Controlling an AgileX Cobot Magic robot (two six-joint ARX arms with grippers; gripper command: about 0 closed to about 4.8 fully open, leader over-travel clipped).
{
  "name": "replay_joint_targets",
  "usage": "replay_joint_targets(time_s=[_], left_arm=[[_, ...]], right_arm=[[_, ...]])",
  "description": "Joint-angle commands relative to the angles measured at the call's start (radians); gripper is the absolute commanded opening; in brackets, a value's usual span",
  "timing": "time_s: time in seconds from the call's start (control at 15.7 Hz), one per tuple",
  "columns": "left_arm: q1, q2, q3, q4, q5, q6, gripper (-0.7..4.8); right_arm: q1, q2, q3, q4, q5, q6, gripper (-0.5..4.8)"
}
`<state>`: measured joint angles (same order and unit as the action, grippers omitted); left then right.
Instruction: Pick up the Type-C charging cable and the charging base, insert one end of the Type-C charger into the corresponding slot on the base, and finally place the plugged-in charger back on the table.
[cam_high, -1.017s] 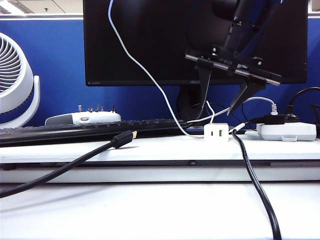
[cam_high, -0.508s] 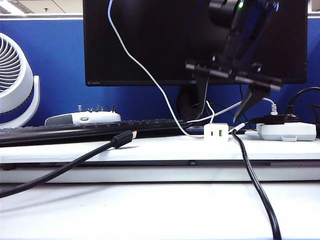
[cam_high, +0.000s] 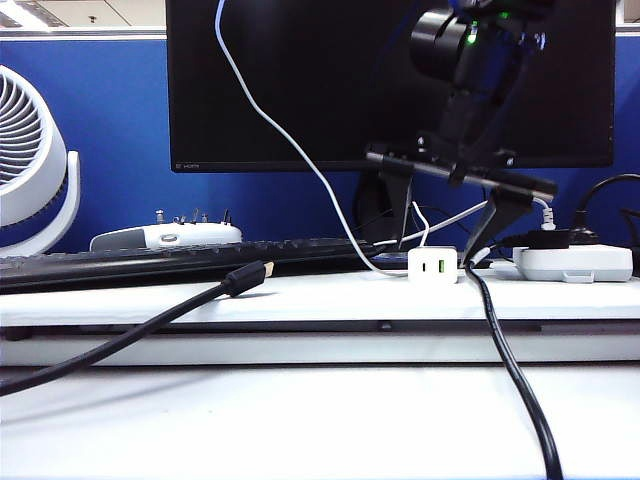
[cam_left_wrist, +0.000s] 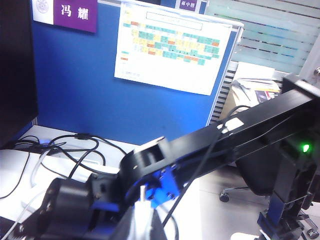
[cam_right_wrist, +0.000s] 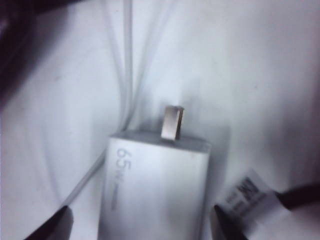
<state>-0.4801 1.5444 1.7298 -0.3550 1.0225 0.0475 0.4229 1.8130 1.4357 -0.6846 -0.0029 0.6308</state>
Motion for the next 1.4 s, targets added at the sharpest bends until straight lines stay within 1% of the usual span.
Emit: replay_joint_targets(time_s=[0.06, 0.38, 0.51, 0.83, 0.89, 0.95, 1.4], left_arm=[[-0.002, -0.006, 0.002, 0.012, 0.011, -0.003, -0.06], [-0.002, -0.006, 0.002, -0.003, 0.014, -0.003, -0.06], [-0.002, -0.006, 0.002, -0.01, 0.014, -0.003, -0.06], [-0.002, -0.006, 0.002, -0.01, 0.013, -0.003, -0.06], [-0.002, -0.006, 0.002, -0.01, 0.013, -0.003, -0.06], [-0.002, -0.006, 0.002, -0.01, 0.014, -0.003, -0.06], [-0.002, -0.006, 0.002, -0.01, 0.013, -0.003, -0.06]], right_arm=[[0.001, 0.017, 0.004, 0.009, 0.001, -0.003, 3.61], [-0.001, 0.054, 0.073, -0.037, 0.012, -0.005, 3.59], [-0.004, 0.068, 0.106, -0.075, 0.031, -0.033, 3.59], [-0.008, 0.07, 0.109, -0.102, 0.03, -0.033, 3.53], [-0.008, 0.072, 0.109, -0.097, 0.03, -0.033, 3.21], [-0.008, 0.076, 0.109, -0.097, 0.03, -0.033, 3.03], [-0.008, 0.095, 0.109, -0.097, 0.024, -0.033, 3.05]])
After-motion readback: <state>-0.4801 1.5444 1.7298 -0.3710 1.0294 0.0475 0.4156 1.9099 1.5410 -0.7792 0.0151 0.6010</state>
